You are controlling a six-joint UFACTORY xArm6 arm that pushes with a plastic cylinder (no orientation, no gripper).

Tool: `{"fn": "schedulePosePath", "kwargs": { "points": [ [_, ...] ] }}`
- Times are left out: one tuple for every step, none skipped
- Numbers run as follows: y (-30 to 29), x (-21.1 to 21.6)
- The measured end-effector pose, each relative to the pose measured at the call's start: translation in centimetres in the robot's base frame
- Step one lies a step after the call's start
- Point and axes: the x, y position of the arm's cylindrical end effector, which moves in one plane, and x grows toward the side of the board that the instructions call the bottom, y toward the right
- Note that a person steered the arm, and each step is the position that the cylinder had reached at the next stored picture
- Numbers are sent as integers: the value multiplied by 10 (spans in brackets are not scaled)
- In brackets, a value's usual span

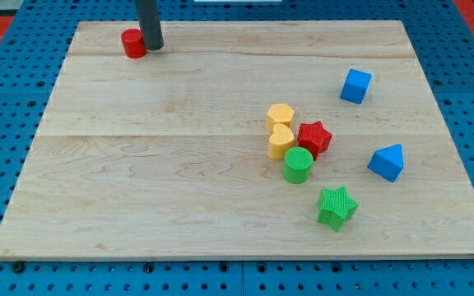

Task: Move the red circle to the top left

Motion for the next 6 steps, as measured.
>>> {"fn": "schedulePosePath", "kwargs": {
  "points": [
    [9, 22],
    [-5, 24],
    [-40, -6],
    [-35, -18],
    [-35, -18],
    [-34, -18]
  ]
}}
